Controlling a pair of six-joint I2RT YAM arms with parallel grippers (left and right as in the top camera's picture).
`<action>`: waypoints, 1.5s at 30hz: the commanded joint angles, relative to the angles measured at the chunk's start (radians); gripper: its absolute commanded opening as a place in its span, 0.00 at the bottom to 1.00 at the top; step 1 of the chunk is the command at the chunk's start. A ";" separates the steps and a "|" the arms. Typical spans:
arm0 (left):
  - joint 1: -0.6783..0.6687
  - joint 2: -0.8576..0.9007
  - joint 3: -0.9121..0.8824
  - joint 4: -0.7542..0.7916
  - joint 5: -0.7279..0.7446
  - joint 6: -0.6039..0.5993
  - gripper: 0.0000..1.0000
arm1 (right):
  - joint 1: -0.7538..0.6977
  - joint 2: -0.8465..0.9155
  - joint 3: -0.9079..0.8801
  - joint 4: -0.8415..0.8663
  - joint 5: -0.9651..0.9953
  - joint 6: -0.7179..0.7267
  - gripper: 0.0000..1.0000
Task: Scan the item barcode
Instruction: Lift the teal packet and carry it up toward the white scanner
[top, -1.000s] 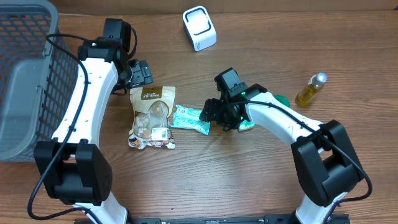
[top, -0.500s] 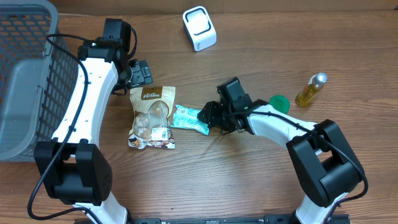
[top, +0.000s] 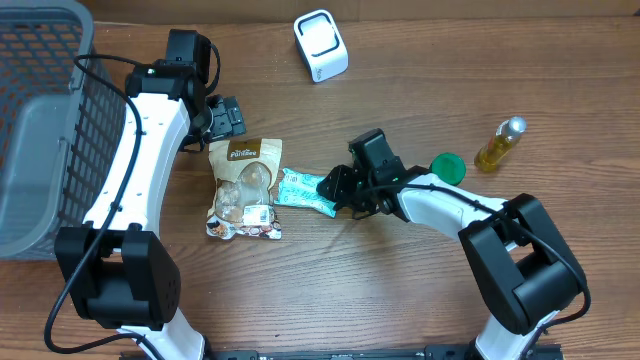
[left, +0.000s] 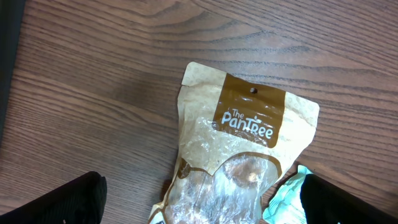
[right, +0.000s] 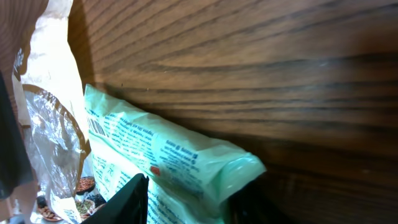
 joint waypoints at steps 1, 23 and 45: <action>-0.009 -0.014 0.013 0.002 -0.009 0.015 1.00 | 0.037 -0.013 -0.019 -0.002 0.058 -0.001 0.41; -0.009 -0.013 0.013 0.002 -0.009 0.015 1.00 | -0.098 -0.065 0.020 0.011 -0.264 -0.163 0.04; -0.009 -0.014 0.013 0.002 -0.009 0.015 1.00 | -0.295 -0.386 0.021 -0.354 -0.433 -0.635 0.04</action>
